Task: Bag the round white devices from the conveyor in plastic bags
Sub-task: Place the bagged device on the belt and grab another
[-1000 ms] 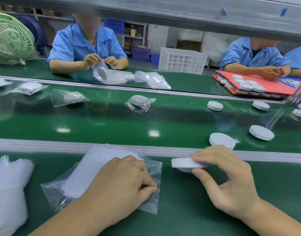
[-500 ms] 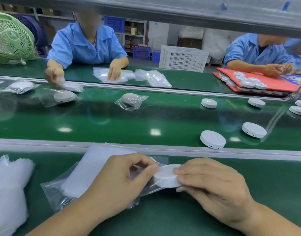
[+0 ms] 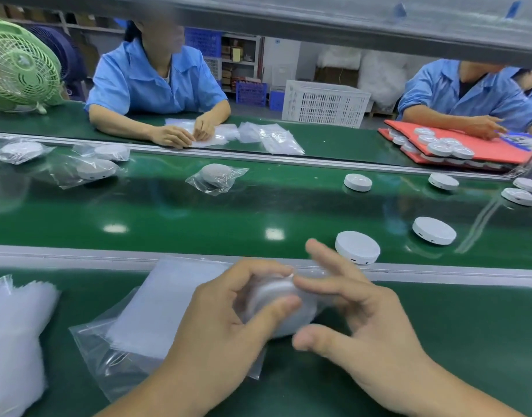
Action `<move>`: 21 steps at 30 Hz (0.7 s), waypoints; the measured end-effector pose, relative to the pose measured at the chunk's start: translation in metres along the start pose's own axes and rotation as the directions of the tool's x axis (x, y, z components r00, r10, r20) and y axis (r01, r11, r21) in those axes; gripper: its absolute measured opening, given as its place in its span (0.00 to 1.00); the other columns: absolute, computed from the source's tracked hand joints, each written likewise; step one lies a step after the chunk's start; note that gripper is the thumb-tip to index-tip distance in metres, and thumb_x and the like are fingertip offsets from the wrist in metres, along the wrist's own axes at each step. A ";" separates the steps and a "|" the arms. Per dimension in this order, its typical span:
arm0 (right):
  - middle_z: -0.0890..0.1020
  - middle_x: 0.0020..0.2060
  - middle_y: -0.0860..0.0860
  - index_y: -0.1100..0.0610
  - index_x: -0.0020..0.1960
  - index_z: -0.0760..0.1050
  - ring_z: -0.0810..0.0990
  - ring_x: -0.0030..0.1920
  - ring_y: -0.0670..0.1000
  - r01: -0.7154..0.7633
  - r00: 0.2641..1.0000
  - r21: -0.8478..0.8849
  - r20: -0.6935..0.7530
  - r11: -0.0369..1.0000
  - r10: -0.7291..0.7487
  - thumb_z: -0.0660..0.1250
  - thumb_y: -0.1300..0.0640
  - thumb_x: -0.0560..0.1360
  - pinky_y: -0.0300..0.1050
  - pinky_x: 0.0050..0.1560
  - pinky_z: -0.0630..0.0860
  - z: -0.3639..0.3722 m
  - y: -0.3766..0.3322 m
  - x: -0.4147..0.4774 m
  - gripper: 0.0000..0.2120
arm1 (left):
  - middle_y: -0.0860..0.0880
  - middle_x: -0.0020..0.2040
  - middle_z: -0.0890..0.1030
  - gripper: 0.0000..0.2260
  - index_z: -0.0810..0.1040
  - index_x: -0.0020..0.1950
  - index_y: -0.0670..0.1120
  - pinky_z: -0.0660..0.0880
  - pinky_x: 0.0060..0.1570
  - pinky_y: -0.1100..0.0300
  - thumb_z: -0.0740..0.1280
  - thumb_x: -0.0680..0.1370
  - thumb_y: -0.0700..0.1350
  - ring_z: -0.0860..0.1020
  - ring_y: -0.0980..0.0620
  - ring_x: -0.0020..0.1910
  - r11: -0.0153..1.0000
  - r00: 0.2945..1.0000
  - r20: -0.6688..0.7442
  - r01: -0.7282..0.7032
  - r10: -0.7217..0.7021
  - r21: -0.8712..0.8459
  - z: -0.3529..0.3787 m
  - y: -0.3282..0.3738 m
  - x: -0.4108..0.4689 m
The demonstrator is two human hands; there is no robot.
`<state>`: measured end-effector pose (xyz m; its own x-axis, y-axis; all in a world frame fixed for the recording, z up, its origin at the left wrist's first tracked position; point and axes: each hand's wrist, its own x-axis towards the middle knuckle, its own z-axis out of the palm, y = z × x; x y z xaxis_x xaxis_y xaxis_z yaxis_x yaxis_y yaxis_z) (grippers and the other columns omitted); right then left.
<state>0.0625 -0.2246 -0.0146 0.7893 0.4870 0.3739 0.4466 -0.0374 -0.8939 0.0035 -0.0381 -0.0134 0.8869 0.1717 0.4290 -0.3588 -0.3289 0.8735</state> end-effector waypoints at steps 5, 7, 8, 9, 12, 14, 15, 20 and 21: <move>0.86 0.39 0.41 0.39 0.43 0.86 0.82 0.39 0.44 -0.078 0.994 -0.267 0.048 0.961 0.094 0.74 0.37 0.67 0.37 0.43 0.77 0.005 -0.007 0.026 0.09 | 0.59 0.52 0.84 0.12 0.80 0.52 0.60 0.78 0.48 0.61 0.75 0.72 0.59 0.82 0.58 0.55 1.000 0.995 -0.100 0.029 -0.030 -0.009 -0.006 -0.005 0.010; 0.84 0.38 0.39 0.39 0.42 0.85 0.80 0.39 0.42 -0.041 0.999 -0.350 -0.039 0.936 0.029 0.77 0.45 0.71 0.29 0.40 0.71 -0.005 -0.006 0.060 0.02 | 0.64 0.58 0.80 0.16 0.76 0.57 0.65 0.73 0.54 0.62 0.72 0.72 0.63 0.77 0.61 0.60 0.980 0.993 -0.119 0.011 0.013 0.199 -0.017 -0.008 0.016; 0.84 0.38 0.39 0.40 0.41 0.85 0.79 0.39 0.41 -0.039 0.995 -0.376 -0.103 0.926 0.000 0.78 0.48 0.72 0.29 0.39 0.70 -0.013 -0.004 0.082 0.04 | 0.66 0.59 0.77 0.16 0.74 0.58 0.68 0.72 0.55 0.62 0.72 0.71 0.63 0.75 0.62 0.61 0.953 0.993 -0.114 0.006 0.030 0.302 -0.023 -0.009 0.019; 0.83 0.37 0.38 0.41 0.39 0.85 0.79 0.38 0.40 -0.052 0.985 -0.404 -0.170 0.913 -0.020 0.79 0.50 0.73 0.28 0.38 0.70 -0.022 0.000 0.106 0.06 | 0.67 0.59 0.75 0.16 0.72 0.56 0.69 0.71 0.55 0.62 0.71 0.71 0.63 0.74 0.63 0.61 0.926 0.995 -0.093 0.005 0.033 0.377 -0.028 -0.011 0.021; 0.81 0.33 0.37 0.43 0.40 0.82 0.78 0.36 0.38 -0.121 0.939 -0.540 -0.334 0.833 -0.080 0.77 0.54 0.74 0.28 0.37 0.69 -0.043 0.017 0.180 0.09 | 0.65 0.52 0.74 0.14 0.66 0.47 0.65 0.71 0.52 0.61 0.69 0.70 0.65 0.73 0.60 0.57 0.866 1.000 0.004 -0.012 0.012 0.500 -0.035 -0.015 0.021; 0.85 0.39 0.41 0.49 0.43 0.83 0.83 0.43 0.45 -0.230 0.947 -0.684 -0.321 0.692 -0.003 0.71 0.62 0.76 0.37 0.44 0.76 -0.052 0.034 0.221 0.09 | 0.59 0.40 0.73 0.15 0.63 0.39 0.60 0.69 0.42 0.60 0.63 0.74 0.67 0.73 0.57 0.44 0.848 0.997 0.036 -0.077 0.068 0.525 -0.035 -0.015 0.018; 0.86 0.47 0.48 0.52 0.48 0.84 0.84 0.49 0.51 -0.285 0.957 -0.778 -0.264 0.559 0.120 0.67 0.65 0.77 0.41 0.49 0.78 -0.052 0.043 0.235 0.10 | 0.56 0.34 0.69 0.18 0.61 0.35 0.57 0.67 0.38 0.60 0.59 0.78 0.65 0.70 0.56 0.37 0.847 0.990 0.051 -0.137 0.129 0.514 -0.036 -0.013 0.016; 0.83 0.63 0.50 0.49 0.67 0.80 0.82 0.57 0.53 -0.227 0.934 -0.783 -0.006 0.579 0.358 0.65 0.48 0.83 0.44 0.56 0.76 -0.038 0.071 0.229 0.15 | 0.57 0.31 0.59 0.18 0.55 0.34 0.54 0.59 0.37 0.68 0.56 0.82 0.46 0.63 0.56 0.30 0.848 0.936 0.056 -0.340 0.348 0.407 -0.043 0.000 0.010; 0.83 0.63 0.48 0.47 0.67 0.80 0.81 0.60 0.52 -0.198 0.946 -0.752 0.022 0.629 0.324 0.64 0.42 0.82 0.44 0.57 0.74 -0.038 0.072 0.217 0.17 | 0.57 0.31 0.59 0.18 0.56 0.34 0.54 0.62 0.38 0.66 0.56 0.82 0.46 0.64 0.55 0.31 0.811 0.929 0.125 -0.366 0.348 0.457 -0.044 0.000 0.011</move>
<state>0.2816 -0.1546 0.0114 0.8819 0.4678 0.0589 0.4417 -0.7757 -0.4508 0.0005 0.0050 0.0017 0.7352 -0.0713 0.6740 -0.4822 -0.7539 0.4463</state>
